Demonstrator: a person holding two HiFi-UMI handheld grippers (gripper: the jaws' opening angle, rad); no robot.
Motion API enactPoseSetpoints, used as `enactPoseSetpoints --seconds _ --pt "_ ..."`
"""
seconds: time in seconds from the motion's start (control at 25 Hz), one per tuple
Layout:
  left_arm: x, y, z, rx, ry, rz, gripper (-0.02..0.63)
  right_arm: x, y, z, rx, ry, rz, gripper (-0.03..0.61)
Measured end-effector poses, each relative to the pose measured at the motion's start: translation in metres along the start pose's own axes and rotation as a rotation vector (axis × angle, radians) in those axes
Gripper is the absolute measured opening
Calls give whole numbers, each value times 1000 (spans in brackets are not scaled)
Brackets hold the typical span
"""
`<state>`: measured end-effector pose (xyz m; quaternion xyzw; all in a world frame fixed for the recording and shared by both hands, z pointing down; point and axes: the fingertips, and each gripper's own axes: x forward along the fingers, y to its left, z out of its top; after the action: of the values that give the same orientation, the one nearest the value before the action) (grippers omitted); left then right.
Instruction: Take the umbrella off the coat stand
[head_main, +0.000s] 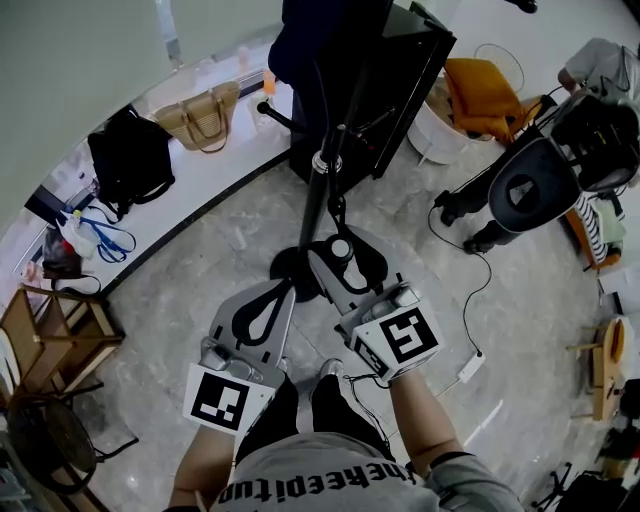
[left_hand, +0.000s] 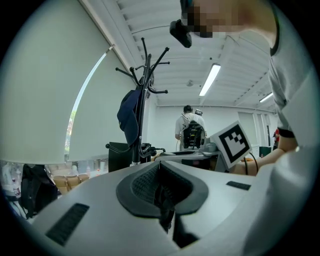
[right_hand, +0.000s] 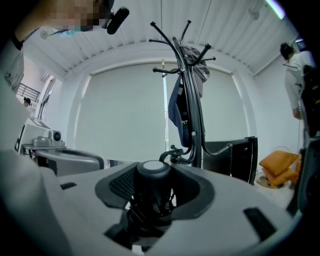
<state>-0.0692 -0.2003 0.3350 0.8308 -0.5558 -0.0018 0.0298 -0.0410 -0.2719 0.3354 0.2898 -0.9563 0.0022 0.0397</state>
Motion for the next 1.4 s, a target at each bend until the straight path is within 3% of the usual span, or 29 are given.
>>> enactPoseSetpoints --seconds 0.88,1.4 --pt "31 -19 33 52 -58 -224 17 -65 -23 34 4 -39 -280 204" --pt "62 -36 49 88 -109 -311 15 -119 -46 42 1 -49 -452 204"
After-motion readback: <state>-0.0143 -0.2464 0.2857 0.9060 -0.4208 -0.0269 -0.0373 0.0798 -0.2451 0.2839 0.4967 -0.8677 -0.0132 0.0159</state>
